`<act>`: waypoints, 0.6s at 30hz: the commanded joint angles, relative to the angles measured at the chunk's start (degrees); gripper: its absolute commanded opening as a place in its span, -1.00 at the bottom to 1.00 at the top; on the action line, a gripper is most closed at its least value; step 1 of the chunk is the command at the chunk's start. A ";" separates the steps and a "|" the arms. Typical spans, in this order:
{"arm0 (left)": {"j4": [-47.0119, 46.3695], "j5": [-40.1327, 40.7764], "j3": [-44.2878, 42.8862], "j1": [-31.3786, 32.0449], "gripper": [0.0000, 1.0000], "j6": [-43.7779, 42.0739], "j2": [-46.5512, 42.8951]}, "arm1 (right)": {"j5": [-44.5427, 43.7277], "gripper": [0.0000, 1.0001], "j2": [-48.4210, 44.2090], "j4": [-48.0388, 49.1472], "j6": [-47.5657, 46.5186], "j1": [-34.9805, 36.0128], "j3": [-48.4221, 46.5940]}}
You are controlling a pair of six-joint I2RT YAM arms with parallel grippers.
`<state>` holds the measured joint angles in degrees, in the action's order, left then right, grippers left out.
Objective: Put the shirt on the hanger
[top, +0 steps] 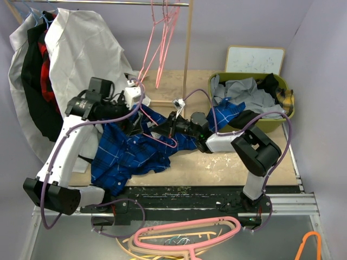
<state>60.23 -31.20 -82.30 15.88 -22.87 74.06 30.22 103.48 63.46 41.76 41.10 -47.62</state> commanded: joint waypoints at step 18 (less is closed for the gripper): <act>28.46 -36.36 -13.27 -16.78 0.16 -53.64 20.50 | 6.75 -1.00 1.15 20.56 -8.37 -2.84 10.51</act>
<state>80.95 -61.93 -93.34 -1.10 -64.05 89.38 37.01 108.99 78.72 37.19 38.44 -37.63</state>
